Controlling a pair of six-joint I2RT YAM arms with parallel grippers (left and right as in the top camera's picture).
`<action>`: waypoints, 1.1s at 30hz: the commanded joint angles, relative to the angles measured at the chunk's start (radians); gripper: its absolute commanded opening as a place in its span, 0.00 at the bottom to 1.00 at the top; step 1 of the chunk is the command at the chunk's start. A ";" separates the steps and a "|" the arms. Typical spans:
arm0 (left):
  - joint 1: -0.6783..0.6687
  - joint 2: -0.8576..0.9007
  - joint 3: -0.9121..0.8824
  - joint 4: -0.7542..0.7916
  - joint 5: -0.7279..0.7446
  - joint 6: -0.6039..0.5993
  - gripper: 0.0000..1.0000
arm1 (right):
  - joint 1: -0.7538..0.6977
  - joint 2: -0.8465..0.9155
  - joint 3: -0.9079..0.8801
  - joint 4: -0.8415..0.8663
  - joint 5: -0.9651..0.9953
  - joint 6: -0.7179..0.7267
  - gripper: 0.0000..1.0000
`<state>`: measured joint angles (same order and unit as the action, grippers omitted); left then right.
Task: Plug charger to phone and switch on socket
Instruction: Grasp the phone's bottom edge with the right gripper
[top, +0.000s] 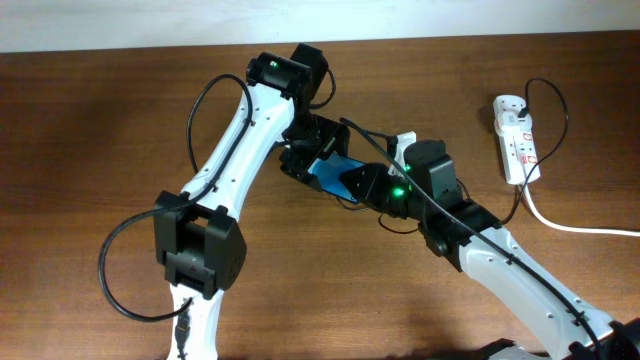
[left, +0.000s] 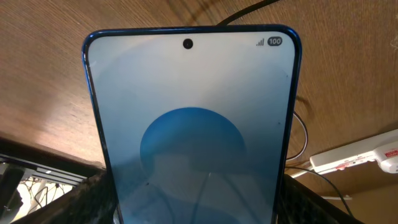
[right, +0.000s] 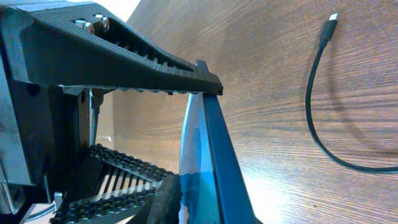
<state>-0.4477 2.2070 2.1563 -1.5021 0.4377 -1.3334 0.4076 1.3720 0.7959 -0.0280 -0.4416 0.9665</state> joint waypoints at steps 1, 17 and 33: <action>-0.004 0.003 0.025 -0.002 0.022 -0.017 0.00 | 0.007 0.009 0.020 0.010 0.009 -0.008 0.19; -0.003 0.003 0.025 -0.002 0.022 -0.016 0.45 | 0.004 0.009 0.020 0.018 -0.018 0.016 0.04; -0.003 0.003 0.025 -0.002 0.022 0.003 0.99 | -0.077 0.009 0.020 0.018 -0.068 0.016 0.04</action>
<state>-0.4469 2.2070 2.1582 -1.4986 0.4564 -1.3315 0.3641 1.3785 0.7959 -0.0219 -0.4694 1.0016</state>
